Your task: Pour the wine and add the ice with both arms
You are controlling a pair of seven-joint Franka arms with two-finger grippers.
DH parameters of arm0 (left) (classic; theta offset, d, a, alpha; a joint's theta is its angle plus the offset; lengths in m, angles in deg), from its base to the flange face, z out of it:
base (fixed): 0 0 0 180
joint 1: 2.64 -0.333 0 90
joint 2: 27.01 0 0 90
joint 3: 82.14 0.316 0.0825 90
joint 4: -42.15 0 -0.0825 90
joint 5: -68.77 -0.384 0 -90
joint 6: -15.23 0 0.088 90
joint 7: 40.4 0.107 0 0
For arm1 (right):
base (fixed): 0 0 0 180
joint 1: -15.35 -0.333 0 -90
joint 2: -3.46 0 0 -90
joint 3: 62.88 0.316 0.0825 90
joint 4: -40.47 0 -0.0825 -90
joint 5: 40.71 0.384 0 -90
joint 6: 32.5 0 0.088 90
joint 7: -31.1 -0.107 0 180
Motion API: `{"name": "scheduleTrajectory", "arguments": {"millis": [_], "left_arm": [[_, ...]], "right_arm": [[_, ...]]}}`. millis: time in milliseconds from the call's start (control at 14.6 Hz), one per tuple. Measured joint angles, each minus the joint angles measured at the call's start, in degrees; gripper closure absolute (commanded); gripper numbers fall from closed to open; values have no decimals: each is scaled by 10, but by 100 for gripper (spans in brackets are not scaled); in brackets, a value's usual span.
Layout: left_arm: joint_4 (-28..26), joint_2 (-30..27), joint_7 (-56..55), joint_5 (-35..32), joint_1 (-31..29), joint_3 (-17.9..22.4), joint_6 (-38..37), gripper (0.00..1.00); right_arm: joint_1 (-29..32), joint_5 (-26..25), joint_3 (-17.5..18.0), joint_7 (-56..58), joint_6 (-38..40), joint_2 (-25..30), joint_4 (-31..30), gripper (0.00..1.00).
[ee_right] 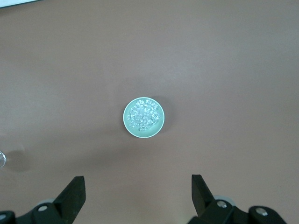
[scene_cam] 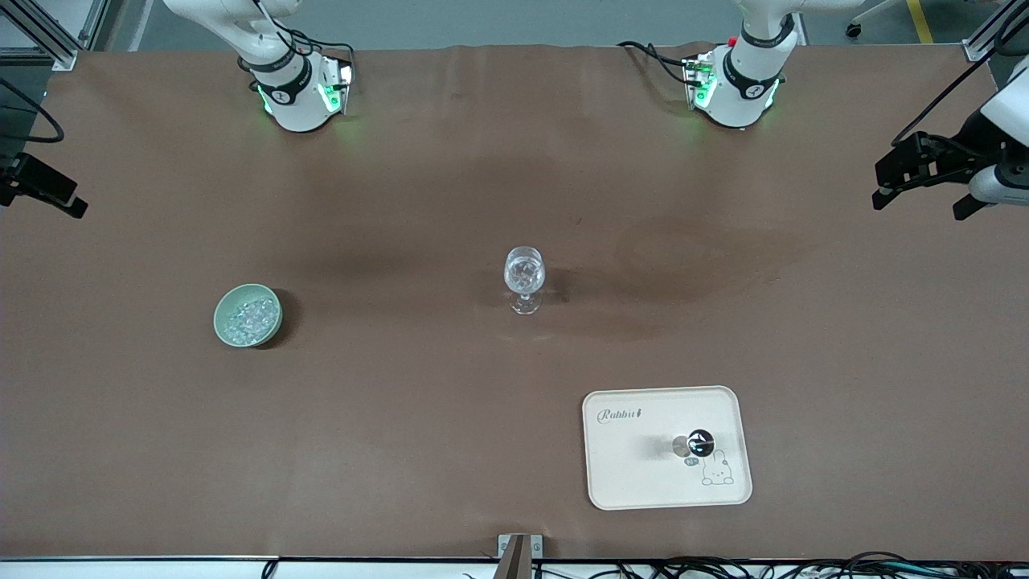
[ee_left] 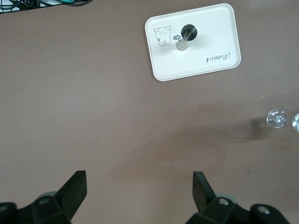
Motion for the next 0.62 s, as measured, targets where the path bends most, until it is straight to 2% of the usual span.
{"name": "scheduleTrajectory", "arguments": {"millis": [206,618], "left_arm": [[4,-1,-38,0,2,0,-31,1],[6,-4,-57,0,6,-7,-38,1]], "right_arm": [[0,0,0,0,0,0,0,0],[0,0,0,1,0,0,0,0]]}}
